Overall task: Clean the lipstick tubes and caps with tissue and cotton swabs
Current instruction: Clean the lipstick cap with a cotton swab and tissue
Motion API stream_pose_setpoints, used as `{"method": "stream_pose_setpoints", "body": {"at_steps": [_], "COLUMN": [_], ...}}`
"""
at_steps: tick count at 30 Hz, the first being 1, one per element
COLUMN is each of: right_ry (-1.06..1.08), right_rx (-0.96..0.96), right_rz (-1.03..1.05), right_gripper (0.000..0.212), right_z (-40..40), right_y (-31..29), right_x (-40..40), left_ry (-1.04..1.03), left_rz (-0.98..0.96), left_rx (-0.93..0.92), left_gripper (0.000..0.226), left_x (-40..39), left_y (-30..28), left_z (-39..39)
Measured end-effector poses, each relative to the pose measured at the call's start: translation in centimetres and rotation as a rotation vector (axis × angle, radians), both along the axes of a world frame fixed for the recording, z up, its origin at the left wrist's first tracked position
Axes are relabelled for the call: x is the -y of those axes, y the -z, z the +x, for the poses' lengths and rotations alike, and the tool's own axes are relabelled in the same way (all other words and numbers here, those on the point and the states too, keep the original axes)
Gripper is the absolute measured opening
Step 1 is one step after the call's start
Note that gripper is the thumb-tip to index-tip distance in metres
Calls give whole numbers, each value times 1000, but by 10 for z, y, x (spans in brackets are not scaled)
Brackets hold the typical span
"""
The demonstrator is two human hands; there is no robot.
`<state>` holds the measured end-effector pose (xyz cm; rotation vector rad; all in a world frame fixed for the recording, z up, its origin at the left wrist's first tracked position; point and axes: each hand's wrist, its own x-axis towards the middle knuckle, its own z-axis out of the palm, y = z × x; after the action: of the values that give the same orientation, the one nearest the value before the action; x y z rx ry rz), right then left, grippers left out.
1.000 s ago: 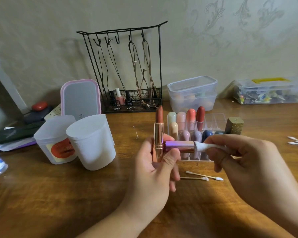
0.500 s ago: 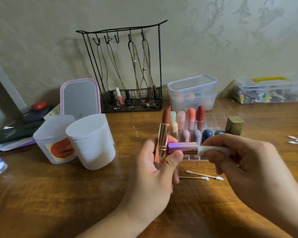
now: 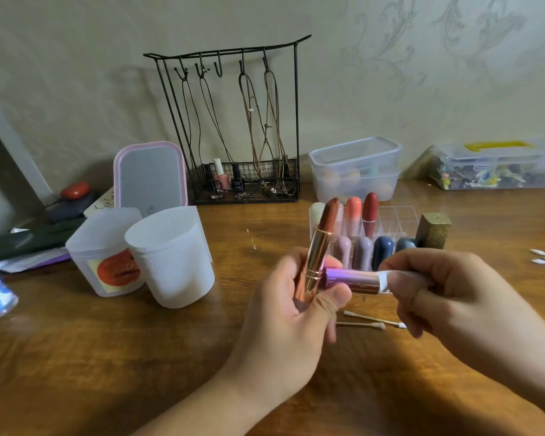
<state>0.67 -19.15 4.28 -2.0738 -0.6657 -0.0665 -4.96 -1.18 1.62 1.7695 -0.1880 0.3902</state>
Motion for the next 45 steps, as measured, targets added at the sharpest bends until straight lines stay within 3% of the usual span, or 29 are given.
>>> {"method": "stream_pose_setpoints", "body": {"at_steps": [7,9,12,17,25,27,29,32,36,39,43,45], "right_ry": [6,-56,-66,37,29,2,-20,-130,-230,-183,-42,-74], "right_rx": [183,143,66,88,207,56,-252,-696,-834,-603,466,782], "right_rz": [-4,24,53,313,255,407,521,474,545,408,-74,-221], "right_gripper": [13,10,24,11,12,27,42,37,29,33,30,16], "right_z": [-8,-12,-12,-9,-13,-14,-11,-10,-11,-10,-4,0], "right_y": [5,6,6,1,10,5,-1,-2,-6,-6,10,12], "right_x": [-4,-4,-3,-1,-8,-9,-7,-6,-6,-4,3,7], "left_ry": [-27,-56,-61,-25,89,63,57,76,80,67,76,99], "left_rz": [-11,-87,-212,-315,-319,-352,-373,-367,-301,-264,-272,-315], "left_rx": [-28,-37,-79,-85,-121,-129,-120,-96,-94,-102,-176,-222], "left_gripper": [18,18,22,26,19,22,21,19,22,24,25,28], "left_x": [1,1,0,-1,3,1,1,2,2,1,-1,-3], "left_y": [1,0,-1,-2,0,-1,-2,-2,-2,-3,-4,-6], "left_z": [0,2,3,4,2,2,2,1,1,1,1,2]}}
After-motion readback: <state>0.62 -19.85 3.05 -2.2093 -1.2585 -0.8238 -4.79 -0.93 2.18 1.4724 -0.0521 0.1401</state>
